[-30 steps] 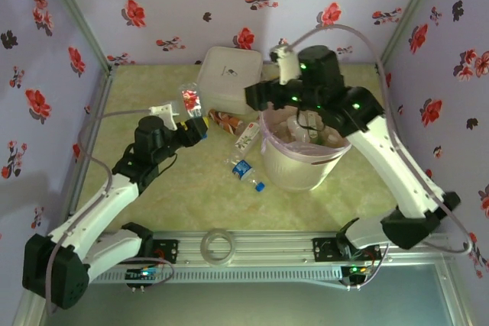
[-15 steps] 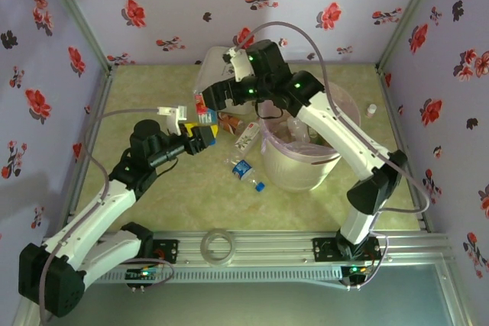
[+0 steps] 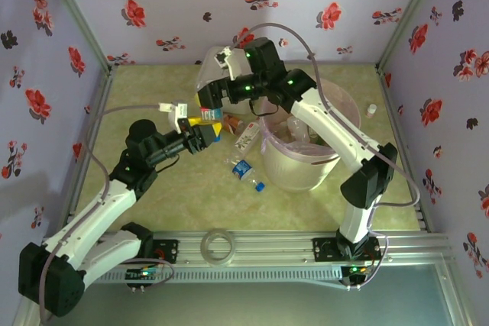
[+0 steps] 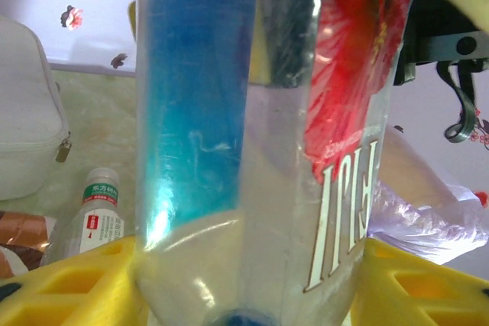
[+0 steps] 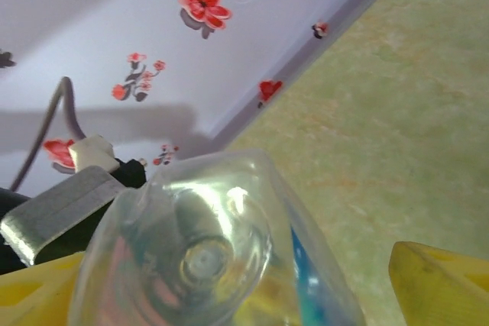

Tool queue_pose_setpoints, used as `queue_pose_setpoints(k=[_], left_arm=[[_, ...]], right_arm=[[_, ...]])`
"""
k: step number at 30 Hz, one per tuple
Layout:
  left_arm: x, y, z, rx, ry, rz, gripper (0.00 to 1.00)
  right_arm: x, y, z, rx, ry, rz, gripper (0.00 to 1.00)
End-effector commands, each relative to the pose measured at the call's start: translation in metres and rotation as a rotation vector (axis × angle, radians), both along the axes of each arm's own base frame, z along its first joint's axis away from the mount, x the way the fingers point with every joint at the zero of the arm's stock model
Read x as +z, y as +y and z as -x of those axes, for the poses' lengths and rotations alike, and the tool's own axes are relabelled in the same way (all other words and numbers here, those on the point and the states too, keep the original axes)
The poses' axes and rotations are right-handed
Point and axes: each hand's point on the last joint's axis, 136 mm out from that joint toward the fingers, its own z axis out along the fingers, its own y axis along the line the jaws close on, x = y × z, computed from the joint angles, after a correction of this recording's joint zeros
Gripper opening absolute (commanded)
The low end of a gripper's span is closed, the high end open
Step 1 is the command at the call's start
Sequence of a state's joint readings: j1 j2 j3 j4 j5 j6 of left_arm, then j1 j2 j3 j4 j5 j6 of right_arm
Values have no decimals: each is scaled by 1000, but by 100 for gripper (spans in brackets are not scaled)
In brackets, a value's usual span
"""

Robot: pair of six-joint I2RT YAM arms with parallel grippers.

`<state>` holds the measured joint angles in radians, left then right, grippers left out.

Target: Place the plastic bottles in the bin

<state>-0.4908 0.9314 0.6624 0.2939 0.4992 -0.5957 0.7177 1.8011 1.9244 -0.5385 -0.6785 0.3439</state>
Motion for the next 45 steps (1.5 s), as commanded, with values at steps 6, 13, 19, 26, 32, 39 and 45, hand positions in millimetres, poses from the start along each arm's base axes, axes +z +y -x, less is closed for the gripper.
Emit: queue_pose_setpoints(k=[6, 13, 19, 26, 32, 39, 45], left_arm=[[2, -7, 2, -41, -17, 39, 22], [1, -7, 2, -41, -14, 45, 32], [4, -5, 0, -22, -24, 56, 74], [1, 0, 2, -3, -31, 51, 100], [-4, 5, 2, 28, -25, 51, 100], [-19, 5, -4, 47, 14, 52, 100], [-32, 2, -13, 64, 60, 38, 98]], right_arm=[[23, -4, 0, 35, 39, -138, 68], [28, -6, -2, 16, 16, -141, 57], [31, -8, -6, -9, -2, -136, 50], [51, -16, -14, -47, -67, -140, 47], [86, -33, -23, -101, -164, -153, 45], [123, -59, -28, -144, -229, -172, 45], [150, -97, -29, -226, -294, -175, 43]])
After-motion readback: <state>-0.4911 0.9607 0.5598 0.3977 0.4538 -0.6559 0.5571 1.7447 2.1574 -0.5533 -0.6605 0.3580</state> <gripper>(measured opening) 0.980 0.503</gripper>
